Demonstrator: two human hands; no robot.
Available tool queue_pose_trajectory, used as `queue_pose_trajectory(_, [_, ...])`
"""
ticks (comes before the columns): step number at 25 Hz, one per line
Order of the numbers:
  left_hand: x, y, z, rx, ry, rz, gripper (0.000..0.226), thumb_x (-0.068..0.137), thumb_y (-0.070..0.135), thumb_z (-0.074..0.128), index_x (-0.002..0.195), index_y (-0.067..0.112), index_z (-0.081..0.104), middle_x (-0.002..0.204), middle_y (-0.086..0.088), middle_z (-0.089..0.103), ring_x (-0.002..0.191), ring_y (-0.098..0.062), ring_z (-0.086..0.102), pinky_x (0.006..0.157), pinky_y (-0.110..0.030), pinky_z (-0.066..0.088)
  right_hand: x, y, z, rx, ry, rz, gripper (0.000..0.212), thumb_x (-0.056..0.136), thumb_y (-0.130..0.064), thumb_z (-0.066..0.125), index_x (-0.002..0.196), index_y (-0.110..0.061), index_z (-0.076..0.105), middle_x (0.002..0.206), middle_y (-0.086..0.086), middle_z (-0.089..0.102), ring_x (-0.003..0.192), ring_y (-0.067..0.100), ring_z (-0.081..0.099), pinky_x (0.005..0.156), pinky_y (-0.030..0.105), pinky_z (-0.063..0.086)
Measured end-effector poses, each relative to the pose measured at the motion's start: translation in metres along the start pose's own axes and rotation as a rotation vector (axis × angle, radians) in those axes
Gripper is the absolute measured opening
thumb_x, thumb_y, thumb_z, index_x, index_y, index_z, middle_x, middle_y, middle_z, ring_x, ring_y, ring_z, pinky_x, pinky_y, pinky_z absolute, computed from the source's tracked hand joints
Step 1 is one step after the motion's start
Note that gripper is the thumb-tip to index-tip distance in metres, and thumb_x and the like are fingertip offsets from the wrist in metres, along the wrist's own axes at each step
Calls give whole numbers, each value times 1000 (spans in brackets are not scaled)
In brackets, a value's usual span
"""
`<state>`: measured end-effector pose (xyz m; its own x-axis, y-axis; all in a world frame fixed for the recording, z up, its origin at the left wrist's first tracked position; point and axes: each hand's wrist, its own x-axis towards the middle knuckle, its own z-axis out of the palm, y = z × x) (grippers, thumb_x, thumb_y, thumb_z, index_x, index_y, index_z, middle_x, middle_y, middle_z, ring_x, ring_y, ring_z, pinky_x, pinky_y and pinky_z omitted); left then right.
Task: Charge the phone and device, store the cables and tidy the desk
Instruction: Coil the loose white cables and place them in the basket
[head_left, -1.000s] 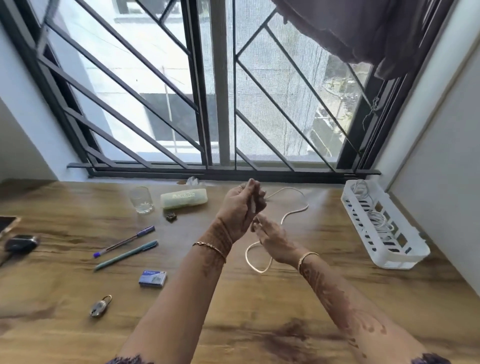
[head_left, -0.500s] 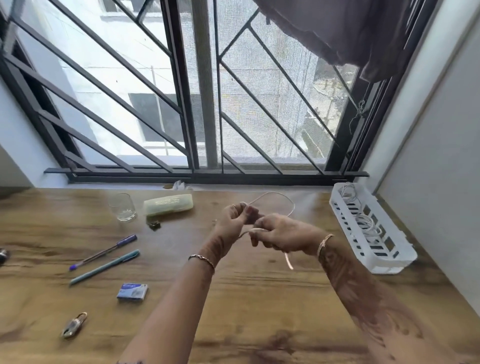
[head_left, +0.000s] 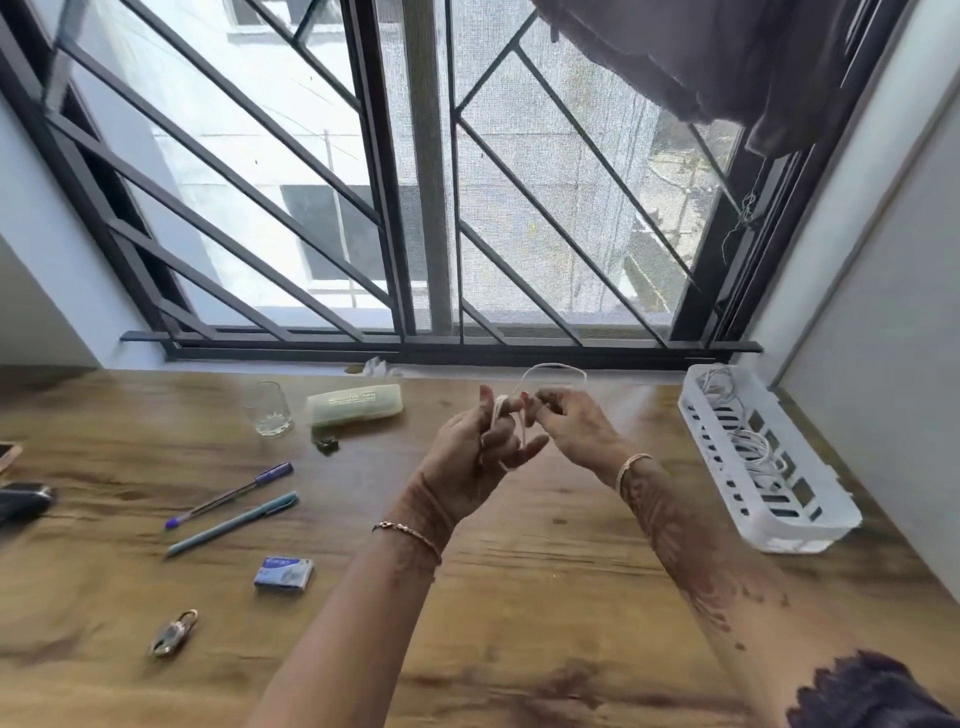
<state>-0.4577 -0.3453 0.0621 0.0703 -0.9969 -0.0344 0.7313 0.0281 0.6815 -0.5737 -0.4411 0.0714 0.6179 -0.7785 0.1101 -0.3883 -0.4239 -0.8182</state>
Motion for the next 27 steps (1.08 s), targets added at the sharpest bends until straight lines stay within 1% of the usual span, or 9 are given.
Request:
queue_pose_trajectory(3, [13,2,5,-159,145,120,33,102,32,33,90,7,52,49,7,31,35,-4,28,68,-30,59,-18,-4,16,35,-158,55,23,97,-24,50,78,-20,64,62,-7,50,57,6,41,59,21,38])
queue_pose_trajectory(5, [20,1,6,-120,281,189,31,103,27,34,97,4,54,51,6,32,36,-4,29,70,-30,59,-22,-6,25,-28,-228,77,21,97,-24,50,95,-12,67,65,-11,50,59,3,44,66,25,39])
queue_pose_trajectory(8, [26,-2,7,43,391,265,34,103,23,34,100,1,59,52,6,38,41,-4,36,75,-25,55,-22,-13,25,-242,-346,41,22,96,-20,48,95,-9,67,83,2,67,78,17,61,76,32,45])
queue_pose_trajectory(11, [30,-8,8,566,459,307,29,103,24,35,96,10,59,62,1,49,49,-10,45,51,-28,49,-17,-27,6,-455,-418,-38,19,90,-21,53,85,-19,71,92,0,70,88,17,62,75,27,44])
queue_pose_trajectory(14, [26,-10,2,1108,519,283,23,102,21,37,100,10,58,78,-8,62,65,-23,60,63,-40,55,-9,-44,-22,-446,-464,-79,15,85,-22,62,73,-20,70,66,-8,63,61,1,55,62,16,42])
queue_pose_trajectory(18, [19,-5,-8,1005,442,106,26,103,18,34,95,7,56,65,-6,56,42,2,49,45,-11,38,-3,-55,-37,-461,-497,-123,18,88,-23,62,74,-17,70,59,-10,54,51,2,43,47,11,33])
queue_pose_trajectory(22, [21,-9,-19,933,342,36,34,101,16,36,78,7,59,60,-4,54,50,-9,44,52,-23,35,2,-57,-33,-432,-581,-166,18,89,-21,63,72,-19,68,54,-14,53,44,-2,43,48,9,32])
queue_pose_trajectory(24, [19,-9,-21,758,291,4,39,102,16,35,76,7,62,49,3,45,47,-9,37,57,-27,35,12,-50,-32,-407,-463,-207,20,88,-22,64,69,-15,67,53,-12,51,44,0,44,49,10,33])
queue_pose_trajectory(27, [12,-4,-15,459,189,-50,45,103,27,33,83,2,64,43,5,30,41,-8,30,68,-29,54,28,-27,-28,-246,-284,-187,30,80,-35,73,67,-10,64,55,-5,50,52,6,41,54,25,35])
